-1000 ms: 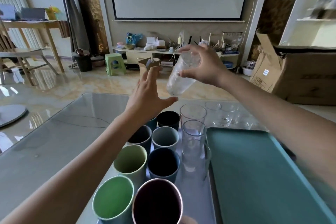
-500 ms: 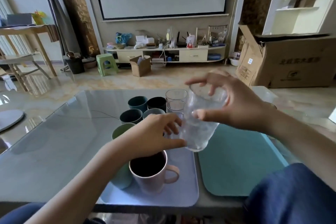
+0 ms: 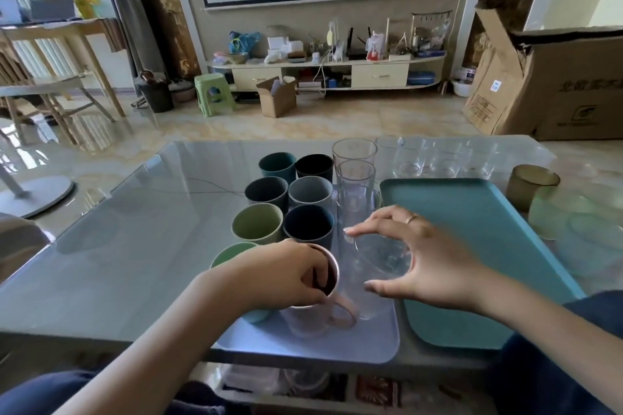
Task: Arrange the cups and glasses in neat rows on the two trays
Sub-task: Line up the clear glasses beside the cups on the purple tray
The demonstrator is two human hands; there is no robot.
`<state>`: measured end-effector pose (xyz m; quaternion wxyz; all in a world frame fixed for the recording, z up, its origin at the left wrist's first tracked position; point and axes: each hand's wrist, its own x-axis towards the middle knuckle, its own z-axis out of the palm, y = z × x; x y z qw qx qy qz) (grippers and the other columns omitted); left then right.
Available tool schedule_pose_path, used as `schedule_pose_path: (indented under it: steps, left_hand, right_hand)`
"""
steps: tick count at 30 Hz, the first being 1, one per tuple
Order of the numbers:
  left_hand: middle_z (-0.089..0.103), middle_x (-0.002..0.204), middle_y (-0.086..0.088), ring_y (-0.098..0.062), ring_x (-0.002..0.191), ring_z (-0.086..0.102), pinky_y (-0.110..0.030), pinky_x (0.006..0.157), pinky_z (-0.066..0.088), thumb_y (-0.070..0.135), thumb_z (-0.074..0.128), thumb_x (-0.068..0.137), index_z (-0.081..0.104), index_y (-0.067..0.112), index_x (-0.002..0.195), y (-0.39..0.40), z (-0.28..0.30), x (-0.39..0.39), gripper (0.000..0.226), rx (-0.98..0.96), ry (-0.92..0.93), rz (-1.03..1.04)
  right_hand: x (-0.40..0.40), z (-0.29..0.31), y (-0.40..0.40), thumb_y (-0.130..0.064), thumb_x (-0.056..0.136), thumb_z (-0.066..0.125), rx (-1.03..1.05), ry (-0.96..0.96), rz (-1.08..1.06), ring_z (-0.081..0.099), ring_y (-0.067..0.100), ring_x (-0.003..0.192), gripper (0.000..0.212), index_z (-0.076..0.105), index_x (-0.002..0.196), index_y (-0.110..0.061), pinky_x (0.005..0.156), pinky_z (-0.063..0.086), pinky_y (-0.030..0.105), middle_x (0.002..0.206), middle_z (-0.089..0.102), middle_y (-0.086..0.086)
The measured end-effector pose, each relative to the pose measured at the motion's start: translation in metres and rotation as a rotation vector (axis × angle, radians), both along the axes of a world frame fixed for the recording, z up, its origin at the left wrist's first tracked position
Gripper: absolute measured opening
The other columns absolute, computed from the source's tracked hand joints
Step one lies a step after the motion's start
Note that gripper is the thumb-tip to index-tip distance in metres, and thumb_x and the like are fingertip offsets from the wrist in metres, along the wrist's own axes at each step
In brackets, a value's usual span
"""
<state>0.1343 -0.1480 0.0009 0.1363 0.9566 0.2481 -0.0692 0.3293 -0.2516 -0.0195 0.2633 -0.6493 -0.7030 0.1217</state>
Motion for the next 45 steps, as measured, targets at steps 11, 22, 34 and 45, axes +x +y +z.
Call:
schedule_pose_path:
  steps: [11, 22, 34, 45]
  left_hand:
    - [0.055, 0.067, 0.018, 0.007, 0.063, 0.052, -0.004, 0.06, 0.038, 0.021, 0.067, 0.081, 0.065, 0.021, 0.085, 0.003, -0.008, -0.003, 0.004, -0.158, -0.151, 0.0]
    - [0.073, 0.076, -0.004, -0.016, 0.069, 0.069, -0.023, 0.071, 0.057, 0.006, 0.067, 0.083, 0.071, 0.014, 0.086, 0.015, 0.003, -0.03, 0.009, -0.421, -0.551, 0.281]
    - [0.063, 0.081, -0.003, -0.016, 0.071, 0.055, -0.025, 0.064, 0.044, 0.008, 0.062, 0.086, 0.065, 0.021, 0.08, 0.043, -0.006, -0.066, 0.015, -0.359, -0.877, 0.813]
    - [0.063, 0.102, -0.006, -0.025, 0.083, 0.059, -0.026, 0.059, 0.048, 0.014, 0.067, 0.081, 0.055, 0.022, 0.11, 0.053, -0.033, -0.07, 0.032, -0.234, -0.514, 0.84]
  right_hand:
    - [-0.007, -0.029, 0.007, -0.064, 0.069, 0.066, -0.028, -0.048, 0.053, 0.03, 0.004, 0.129, 0.072, 0.032, 0.132, -0.057, 0.097, 0.045, 0.037, 0.141, 0.031, -0.021]
    - [-0.002, -0.03, -0.02, -0.08, 0.067, 0.046, -0.004, 0.071, -0.043, 0.027, 0.006, 0.135, 0.074, 0.017, 0.133, -0.062, 0.101, 0.043, 0.037, 0.145, 0.018, -0.025]
    - [-0.014, -0.044, -0.035, -0.065, 0.071, 0.055, 0.037, 0.09, -0.126, 0.043, -0.002, 0.111, 0.07, 0.014, 0.128, -0.065, 0.077, 0.053, 0.028, 0.12, 0.026, -0.031]
    - [-0.027, -0.065, -0.02, -0.036, 0.08, 0.069, 0.074, 0.283, -0.145, 0.046, 0.0, 0.108, 0.038, 0.045, 0.11, -0.039, 0.089, 0.05, 0.033, 0.122, 0.043, -0.02]
